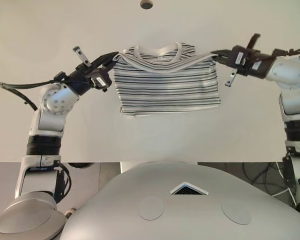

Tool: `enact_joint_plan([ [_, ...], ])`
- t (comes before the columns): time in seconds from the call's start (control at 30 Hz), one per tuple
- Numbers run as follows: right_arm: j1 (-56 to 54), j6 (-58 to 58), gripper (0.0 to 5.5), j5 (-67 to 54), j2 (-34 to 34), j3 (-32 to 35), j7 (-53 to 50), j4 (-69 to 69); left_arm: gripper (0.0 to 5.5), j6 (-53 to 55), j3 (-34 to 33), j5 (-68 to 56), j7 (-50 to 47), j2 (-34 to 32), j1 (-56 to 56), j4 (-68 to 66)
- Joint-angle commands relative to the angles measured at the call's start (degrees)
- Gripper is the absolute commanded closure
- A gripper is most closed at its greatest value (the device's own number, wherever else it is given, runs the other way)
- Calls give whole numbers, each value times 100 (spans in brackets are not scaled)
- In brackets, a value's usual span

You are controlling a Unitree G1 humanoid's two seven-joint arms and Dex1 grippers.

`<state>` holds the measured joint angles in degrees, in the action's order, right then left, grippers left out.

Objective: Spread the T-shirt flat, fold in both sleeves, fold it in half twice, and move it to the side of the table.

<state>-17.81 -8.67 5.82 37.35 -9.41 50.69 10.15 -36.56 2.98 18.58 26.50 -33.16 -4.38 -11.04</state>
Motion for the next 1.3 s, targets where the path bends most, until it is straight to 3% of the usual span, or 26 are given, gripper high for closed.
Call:
enact_joint_plan([
  [0.03, -728, -266, 550, 224, -253, -157, -229, 1023, 547, 13, 99, 183, -362, 78, -451, -425],
  [0.27, -1555, -864, 550, 626, -741, -512, -593, 2845, 547, -224, 595, 764, -1041, 162, -1138, -1868],
  [0.5, -1946, -948, 408, 777, -1140, -466, -1290, 4337, 412, -346, 1410, 1646, -1962, 259, -1919, -4027],
  [0.7, -2209, -1100, 294, 30, -1431, 481, -2126, 5117, 301, -507, 819, 784, -2919, 559, -2351, -5008],
  [0.73, -2225, -1151, 269, -115, -1476, 617, -2119, 5139, 279, -643, 662, 540, -2954, 620, -2391, -5003],
  [0.87, -2233, -1384, 199, -426, -1707, 851, -2074, 4977, 277, -944, 254, -232, -2721, 873, -2487, -4853],
  [0.97, -2025, -1547, 199, -677, -1955, 788, -1567, 4387, 277, -1080, 143, -382, -2837, 953, -2423, -4555],
  [1.07, -1740, -1627, 199, -716, -2083, 498, -883, 3872, 277, -1417, 14, -201, -3252, 960, -2131, -3683],
  [1.3, -1870, -2255, 199, 716, -1633, -857, -58, 4138, 277, -1348, 43, 778, -3746, 1216, -1090, -1048],
])
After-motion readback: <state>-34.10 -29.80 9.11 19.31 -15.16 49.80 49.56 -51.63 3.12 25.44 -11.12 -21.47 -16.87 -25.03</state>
